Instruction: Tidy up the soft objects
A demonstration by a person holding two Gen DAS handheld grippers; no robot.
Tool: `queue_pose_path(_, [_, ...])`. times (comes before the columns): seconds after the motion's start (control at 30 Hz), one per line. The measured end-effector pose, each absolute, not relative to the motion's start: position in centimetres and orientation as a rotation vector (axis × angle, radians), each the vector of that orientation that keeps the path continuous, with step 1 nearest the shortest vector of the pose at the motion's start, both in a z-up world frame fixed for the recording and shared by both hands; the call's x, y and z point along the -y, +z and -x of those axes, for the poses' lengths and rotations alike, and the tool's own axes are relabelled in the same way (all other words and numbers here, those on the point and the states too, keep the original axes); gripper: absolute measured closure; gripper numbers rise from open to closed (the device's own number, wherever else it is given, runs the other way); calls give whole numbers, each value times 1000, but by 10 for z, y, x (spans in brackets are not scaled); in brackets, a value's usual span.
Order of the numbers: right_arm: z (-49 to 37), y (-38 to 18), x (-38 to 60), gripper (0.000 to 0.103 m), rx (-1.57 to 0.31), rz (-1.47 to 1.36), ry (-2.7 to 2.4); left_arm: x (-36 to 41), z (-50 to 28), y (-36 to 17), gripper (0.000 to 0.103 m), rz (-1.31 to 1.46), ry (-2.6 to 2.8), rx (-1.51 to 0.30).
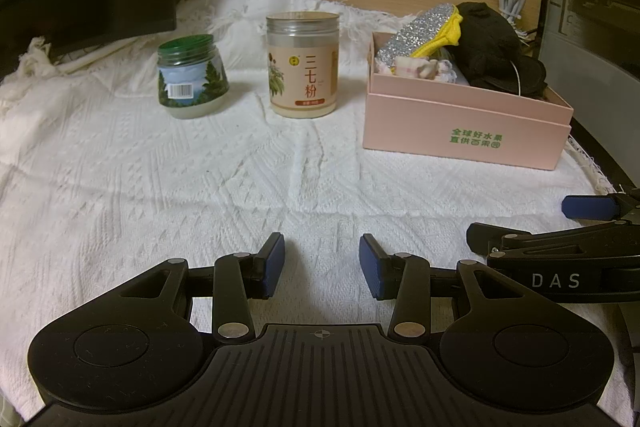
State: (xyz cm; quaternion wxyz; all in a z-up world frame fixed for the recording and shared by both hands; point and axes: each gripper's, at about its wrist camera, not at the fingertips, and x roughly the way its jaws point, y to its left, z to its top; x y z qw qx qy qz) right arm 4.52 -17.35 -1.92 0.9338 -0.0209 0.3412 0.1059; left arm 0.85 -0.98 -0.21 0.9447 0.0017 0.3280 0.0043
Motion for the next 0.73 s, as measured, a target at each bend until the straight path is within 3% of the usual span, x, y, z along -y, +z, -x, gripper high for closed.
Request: queue_pose_path(0.73, [-45, -19, 173, 0, -698, 43, 216, 11, -9, -2, 58, -2, 14, -668])
